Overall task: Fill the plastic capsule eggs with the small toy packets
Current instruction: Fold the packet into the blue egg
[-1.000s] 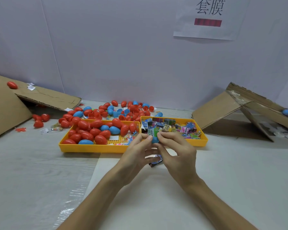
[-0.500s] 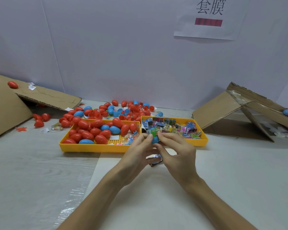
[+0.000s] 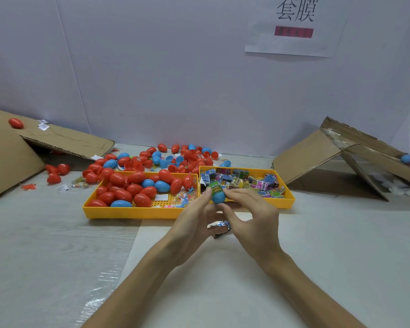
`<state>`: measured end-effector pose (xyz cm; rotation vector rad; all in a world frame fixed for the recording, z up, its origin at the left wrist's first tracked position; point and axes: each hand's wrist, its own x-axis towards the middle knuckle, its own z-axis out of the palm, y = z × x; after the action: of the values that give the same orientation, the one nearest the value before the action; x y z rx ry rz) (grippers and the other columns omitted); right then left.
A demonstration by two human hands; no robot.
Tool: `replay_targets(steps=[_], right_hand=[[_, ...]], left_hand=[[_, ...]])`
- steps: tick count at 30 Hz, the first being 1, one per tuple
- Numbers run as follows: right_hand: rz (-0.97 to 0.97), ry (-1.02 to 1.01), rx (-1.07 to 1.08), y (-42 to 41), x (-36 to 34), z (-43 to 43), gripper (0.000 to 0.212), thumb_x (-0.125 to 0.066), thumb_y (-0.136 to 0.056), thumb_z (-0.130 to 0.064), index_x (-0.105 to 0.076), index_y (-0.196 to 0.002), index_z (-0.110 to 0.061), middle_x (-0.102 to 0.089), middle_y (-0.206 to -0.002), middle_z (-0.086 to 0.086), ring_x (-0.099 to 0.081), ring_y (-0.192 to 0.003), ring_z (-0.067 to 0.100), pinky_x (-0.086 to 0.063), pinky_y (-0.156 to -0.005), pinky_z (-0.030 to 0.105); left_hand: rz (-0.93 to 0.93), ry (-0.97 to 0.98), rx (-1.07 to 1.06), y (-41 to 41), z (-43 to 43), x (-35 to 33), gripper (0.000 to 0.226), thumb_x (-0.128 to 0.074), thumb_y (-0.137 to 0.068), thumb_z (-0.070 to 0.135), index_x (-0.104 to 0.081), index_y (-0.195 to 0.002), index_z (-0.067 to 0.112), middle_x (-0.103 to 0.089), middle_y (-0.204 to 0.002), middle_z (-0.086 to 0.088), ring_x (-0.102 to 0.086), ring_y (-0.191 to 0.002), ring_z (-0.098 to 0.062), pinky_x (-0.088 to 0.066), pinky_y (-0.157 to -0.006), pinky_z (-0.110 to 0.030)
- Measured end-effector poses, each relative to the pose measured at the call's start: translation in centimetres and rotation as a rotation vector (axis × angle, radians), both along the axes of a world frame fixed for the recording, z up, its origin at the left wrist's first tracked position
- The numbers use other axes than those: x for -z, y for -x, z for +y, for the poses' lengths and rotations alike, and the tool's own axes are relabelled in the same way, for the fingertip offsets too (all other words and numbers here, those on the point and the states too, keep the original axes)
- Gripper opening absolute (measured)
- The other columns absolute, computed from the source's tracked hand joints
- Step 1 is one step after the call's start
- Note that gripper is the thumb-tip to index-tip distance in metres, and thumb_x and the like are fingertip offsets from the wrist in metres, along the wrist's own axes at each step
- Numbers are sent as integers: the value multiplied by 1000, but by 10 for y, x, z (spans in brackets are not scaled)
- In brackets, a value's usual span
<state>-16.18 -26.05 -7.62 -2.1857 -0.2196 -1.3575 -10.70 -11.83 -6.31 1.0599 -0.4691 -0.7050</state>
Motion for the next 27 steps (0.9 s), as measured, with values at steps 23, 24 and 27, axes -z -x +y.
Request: replay_targets(steps=[23,24,27], right_hand=[[-43,116,27,-1,2,-1,27,-77,-84,-13,-75,-110,-6,-73,-108,5,-69,-100,19,-57,-81,44],[-35,117,14,-1,3,0,29,-77,-84,-11,-75,-112,-5,-72,-109,6,-69,-101,21,-58,-82,44],[0,87,-9,0,2,2,36,-76,-86,-14,-71,-120,-4,-70,-113,8,-67,-106,21,-56,-91,34]], left_hand=[[-27,30,-142,-8,1,6,40,-60,-96,27,-57,-132,13,-73,-109,-7,-70,-95,-17,-56,-81,-35],[-24,42,-144,-9,1,6,35,-57,-99,23,-57,-132,13,-72,-111,-7,-69,-97,-18,-56,-83,-36],[-33,40,-86,-10,4,5,29,-49,-104,20,-62,-129,16,-74,-115,-9,-69,-102,-20,-56,-91,-39]])
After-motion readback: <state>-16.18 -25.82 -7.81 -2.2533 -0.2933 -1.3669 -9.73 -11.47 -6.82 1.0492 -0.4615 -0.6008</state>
